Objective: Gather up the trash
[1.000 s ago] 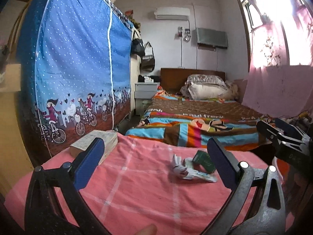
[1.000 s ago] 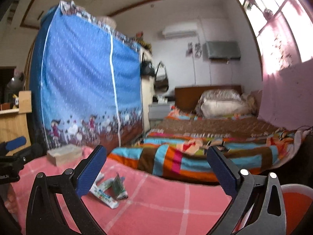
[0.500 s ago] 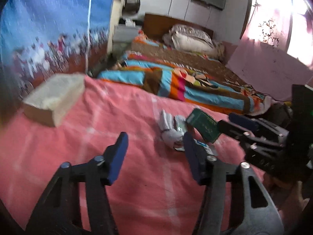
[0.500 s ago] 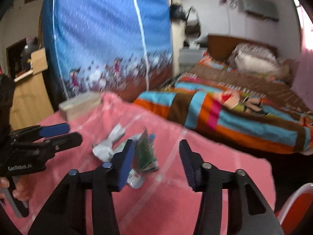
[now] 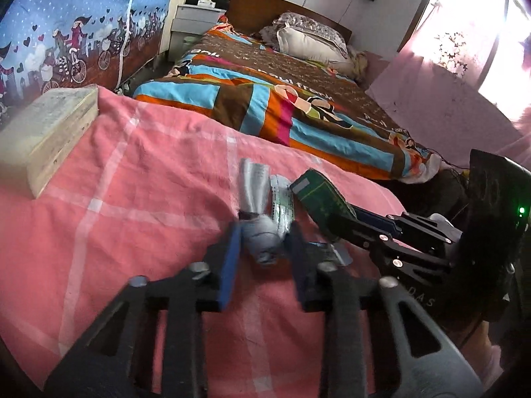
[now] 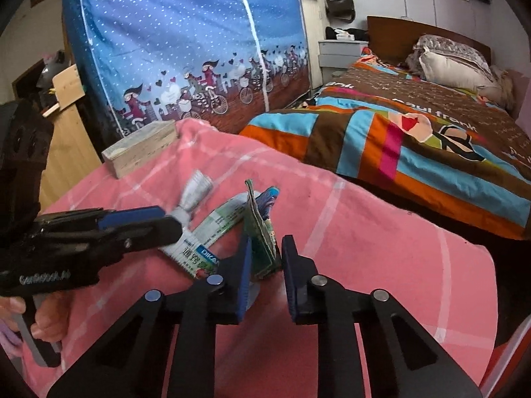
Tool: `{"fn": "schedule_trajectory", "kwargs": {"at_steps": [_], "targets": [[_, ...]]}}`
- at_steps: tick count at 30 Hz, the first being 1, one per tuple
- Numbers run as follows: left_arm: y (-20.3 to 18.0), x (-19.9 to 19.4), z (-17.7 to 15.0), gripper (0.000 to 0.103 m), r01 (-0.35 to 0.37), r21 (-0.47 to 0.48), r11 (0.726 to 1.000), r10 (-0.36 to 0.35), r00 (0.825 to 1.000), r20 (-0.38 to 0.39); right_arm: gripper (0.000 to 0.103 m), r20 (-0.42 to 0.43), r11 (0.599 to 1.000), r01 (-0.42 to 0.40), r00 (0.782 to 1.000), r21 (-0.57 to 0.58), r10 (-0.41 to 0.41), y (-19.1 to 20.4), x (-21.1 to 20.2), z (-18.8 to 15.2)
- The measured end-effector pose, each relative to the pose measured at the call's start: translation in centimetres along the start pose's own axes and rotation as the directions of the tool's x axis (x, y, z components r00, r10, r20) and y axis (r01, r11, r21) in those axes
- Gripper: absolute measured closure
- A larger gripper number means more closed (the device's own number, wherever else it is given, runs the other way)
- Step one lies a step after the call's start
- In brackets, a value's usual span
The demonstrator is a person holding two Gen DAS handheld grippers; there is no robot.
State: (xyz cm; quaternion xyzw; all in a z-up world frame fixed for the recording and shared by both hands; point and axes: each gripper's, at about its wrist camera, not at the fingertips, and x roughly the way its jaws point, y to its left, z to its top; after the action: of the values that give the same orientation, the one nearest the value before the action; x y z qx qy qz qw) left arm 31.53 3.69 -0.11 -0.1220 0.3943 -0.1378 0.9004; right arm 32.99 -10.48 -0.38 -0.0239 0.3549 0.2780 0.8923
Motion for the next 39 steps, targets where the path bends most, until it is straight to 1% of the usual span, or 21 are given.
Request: {"fn": "schedule_trajectory", "kwargs": {"at_steps": [1, 3, 6, 8, 11, 13, 14, 15, 17, 18, 19, 20, 22, 26, 29, 32, 36, 39], "targets": [[0.1, -0.1, 0.0, 0.076, -0.001, -0.002, 1.0, 0.001, 1.0, 0.002, 0.09, -0.001, 1.0, -0.001, 1.0, -0.001, 0.001, 0.1, 0.0, 0.0], [0.1, -0.3, -0.1, 0.078, -0.001, -0.008, 1.0, 0.001, 1.0, 0.011, 0.095, 0.003, 1.0, -0.006, 1.0, -0.001, 0.006, 0.1, -0.2, 0.0], [0.2, -0.9, -0.2, 0.08, -0.008, -0.012, 1.0, 0.008, 0.999, 0.031, 0.096, 0.019, 1.0, -0.008, 1.0, -0.014, 0.009, 0.5, -0.6, -0.2], [-0.1, -1.8, -0.5, 0.081, -0.016, -0.002, 1.0, 0.016, 0.998, 0.068, 0.097, 0.047, 1.0, 0.002, 0.999, -0.029, 0.0, 0.8, -1.2, -0.1], [-0.9, -3.8, -1.1, 0.081, -0.043, 0.023, 0.999, 0.038, 0.986, 0.163, 0.097, 0.104, 0.999, 0.023, 0.994, -0.042, -0.018, 1.1, -2.2, -0.2], [-1.3, -4.6, -1.5, 0.081, -0.062, 0.034, 0.997, 0.054, 0.977, 0.205, 0.097, 0.171, 0.998, 0.037, 0.985, -0.046, -0.029, 1.3, -3.5, -0.4], [-1.4, -5.0, -1.7, 0.081, -0.066, 0.037, 0.997, 0.056, 0.974, 0.221, 0.097, 0.217, 0.998, 0.046, 0.976, -0.046, -0.035, 1.5, -4.5, -0.6], [-1.8, -5.4, -1.9, 0.081, -0.066, 0.045, 0.997, 0.053, 0.97, 0.237, 0.097, 0.244, 0.998, 0.051, 0.969, -0.048, -0.038, 1.5, -5.0, -0.7], [-2.4, -5.9, -2.3, 0.081, -0.071, 0.065, 0.995, 0.052, 0.966, 0.254, 0.097, 0.296, 0.997, 0.061, 0.954, -0.053, -0.042, 1.8, -6.2, -1.0], [-2.8, -6.0, -2.4, 0.081, -0.08, 0.079, 0.994, 0.057, 0.965, 0.256, 0.097, 0.328, 0.996, 0.07, 0.943, -0.057, -0.048, 2.0, -7.0, -1.3], [-3.3, -6.1, -2.6, 0.081, -0.09, 0.096, 0.991, 0.063, 0.965, 0.256, 0.097, 0.346, 0.995, 0.073, 0.937, -0.06, -0.048, 2.1, -7.5, -1.5], [-3.7, -6.1, -2.9, 0.081, -0.098, 0.114, 0.989, 0.066, 0.965, 0.253, 0.097, 0.357, 0.995, 0.078, 0.933, -0.062, -0.051, 2.2, -7.9, -1.7], [-4.5, -6.1, -3.2, 0.081, -0.105, 0.139, 0.985, 0.071, 0.969, 0.235, 0.097, 0.358, 0.995, 0.081, 0.932, -0.066, -0.052, 2.2, -8.6, -2.1], [-5.4, -5.7, -3.9, 0.081, -0.119, 0.16, 0.98, 0.091, 0.981, 0.173, 0.097, 0.32, 0.994, 0.091, 0.945, -0.06, -0.067, 1.8, -9.4, -3.0], [-5.3, -5.4, -4.2, 0.081, -0.097, 0.129, 0.987, 0.081, 0.989, 0.121, 0.097, 0.289, 0.993, 0.104, 0.954, -0.057, -0.083, 1.6, -9.9, -3.7], [-5.0, -5.2, -4.7, 0.08, -0.059, 0.09, 0.994, 0.054, 0.997, 0.052, 0.097, 0.249, 0.993, 0.109, 0.964, -0.052, -0.093, 1.0, -10.0, -4.5], [-5.1, -5.2, -6.2, 0.08, -0.049, 0.083, 0.995, 0.05, 0.999, -0.016, 0.096, 0.197, 0.995, 0.096, 0.977, -0.041, -0.086, 0.4, -10.1, -5.8], [-5.1, -5.6, -7.2, 0.081, -0.053, 0.074, 0.996, 0.055, 0.998, -0.029, 0.096, 0.169, 0.995, 0.093, 0.982, -0.045, -0.084, 0.5, -10.3, -6.6]]}}
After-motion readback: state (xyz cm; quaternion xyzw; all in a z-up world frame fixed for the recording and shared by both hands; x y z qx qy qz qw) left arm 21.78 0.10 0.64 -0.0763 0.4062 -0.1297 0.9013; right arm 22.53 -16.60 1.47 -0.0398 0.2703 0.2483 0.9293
